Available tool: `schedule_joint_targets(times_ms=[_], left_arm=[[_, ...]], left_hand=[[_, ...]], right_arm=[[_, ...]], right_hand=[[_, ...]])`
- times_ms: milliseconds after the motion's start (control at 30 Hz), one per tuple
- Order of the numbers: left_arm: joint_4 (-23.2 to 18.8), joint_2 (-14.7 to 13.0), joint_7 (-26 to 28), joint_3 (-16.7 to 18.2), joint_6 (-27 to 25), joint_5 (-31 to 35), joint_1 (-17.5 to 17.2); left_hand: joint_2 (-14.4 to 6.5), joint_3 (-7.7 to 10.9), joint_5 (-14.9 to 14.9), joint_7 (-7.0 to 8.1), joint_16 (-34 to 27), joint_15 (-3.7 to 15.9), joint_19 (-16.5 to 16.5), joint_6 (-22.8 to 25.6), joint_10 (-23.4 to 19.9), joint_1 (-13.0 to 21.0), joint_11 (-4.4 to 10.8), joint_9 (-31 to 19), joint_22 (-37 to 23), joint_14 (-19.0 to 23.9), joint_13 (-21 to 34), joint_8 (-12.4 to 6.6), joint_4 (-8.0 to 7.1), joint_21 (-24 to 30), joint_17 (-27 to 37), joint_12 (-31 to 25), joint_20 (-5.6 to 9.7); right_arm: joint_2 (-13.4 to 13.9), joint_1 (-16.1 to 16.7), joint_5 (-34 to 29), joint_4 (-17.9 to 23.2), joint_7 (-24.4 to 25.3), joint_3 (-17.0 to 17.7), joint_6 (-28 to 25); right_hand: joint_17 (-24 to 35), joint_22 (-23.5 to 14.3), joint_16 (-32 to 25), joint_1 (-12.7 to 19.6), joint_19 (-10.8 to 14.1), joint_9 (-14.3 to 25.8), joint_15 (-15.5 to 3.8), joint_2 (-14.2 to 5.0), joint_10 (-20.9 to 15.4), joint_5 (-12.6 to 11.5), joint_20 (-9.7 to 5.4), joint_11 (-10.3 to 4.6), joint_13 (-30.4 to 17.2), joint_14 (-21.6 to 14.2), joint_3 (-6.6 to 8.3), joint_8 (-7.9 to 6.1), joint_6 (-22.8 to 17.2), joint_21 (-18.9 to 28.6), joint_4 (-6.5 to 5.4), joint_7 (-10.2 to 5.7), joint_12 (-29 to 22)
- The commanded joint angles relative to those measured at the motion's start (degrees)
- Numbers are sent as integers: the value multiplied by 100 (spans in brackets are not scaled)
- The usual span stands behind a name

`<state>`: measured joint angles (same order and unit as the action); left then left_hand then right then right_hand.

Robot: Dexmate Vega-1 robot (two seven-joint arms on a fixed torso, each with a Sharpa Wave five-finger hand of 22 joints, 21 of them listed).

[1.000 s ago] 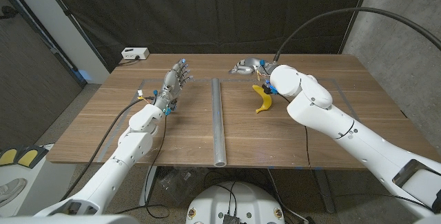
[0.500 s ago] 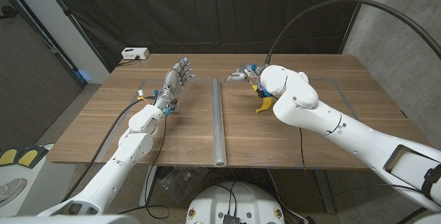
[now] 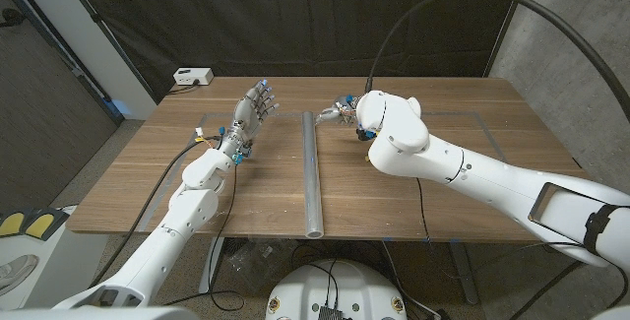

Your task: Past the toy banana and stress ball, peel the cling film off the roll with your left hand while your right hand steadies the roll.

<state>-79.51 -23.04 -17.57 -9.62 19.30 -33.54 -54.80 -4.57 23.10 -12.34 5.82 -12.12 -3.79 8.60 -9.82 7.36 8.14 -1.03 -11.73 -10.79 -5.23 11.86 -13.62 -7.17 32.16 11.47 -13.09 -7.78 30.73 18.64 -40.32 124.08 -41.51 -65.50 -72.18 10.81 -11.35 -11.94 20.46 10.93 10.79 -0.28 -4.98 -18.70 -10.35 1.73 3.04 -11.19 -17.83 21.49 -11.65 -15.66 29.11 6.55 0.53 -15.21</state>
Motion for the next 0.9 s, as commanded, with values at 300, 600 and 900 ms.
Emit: schedule_joint_targets(times_ms=[300, 600, 900], left_arm=[[-294, 93, 649, 197, 88, 341, -271], [-747, 123, 1283, 361, -291, 640, -511], [-962, 149, 1547, 466, -478, 895, -610]], left_hand=[[-45, 46, -40, 1, -2, -2, -45, 146, -127, 71, -32, 4, -6, 29, 16, -75, 57, -15, 4, -61, 43], [-182, 109, -23, -87, -17, -11, -147, 446, -321, 97, -78, 7, -14, 108, 13, -165, 16, 7, 13, -115, 55], [-219, 125, -6, -90, -25, -32, -178, 523, -422, 97, -92, 10, -20, 157, 12, -175, -11, 14, 18, -141, 56]], right_arm=[[-656, -405, -222, -620, 470, -817, -627], [-1131, -356, -764, -1188, 413, -1019, -765], [-1339, -148, -745, -1462, 1023, -1018, -562]], right_hand=[[-23, 4, -41, -55, 286, 23, -100, 364, -396, 7, 96, -4, -15, -336, -231, -80, -301, 93, 106, 36, -87], [-30, 5, -86, 228, 704, 24, -243, 573, -726, -61, 131, -59, -23, -735, -256, -129, -564, 234, 259, 41, -165], [10, 1, -189, 42, 963, 22, -319, 805, -1139, -92, 180, -103, -28, -1206, -453, -204, -954, 321, 154, -15, -276]])
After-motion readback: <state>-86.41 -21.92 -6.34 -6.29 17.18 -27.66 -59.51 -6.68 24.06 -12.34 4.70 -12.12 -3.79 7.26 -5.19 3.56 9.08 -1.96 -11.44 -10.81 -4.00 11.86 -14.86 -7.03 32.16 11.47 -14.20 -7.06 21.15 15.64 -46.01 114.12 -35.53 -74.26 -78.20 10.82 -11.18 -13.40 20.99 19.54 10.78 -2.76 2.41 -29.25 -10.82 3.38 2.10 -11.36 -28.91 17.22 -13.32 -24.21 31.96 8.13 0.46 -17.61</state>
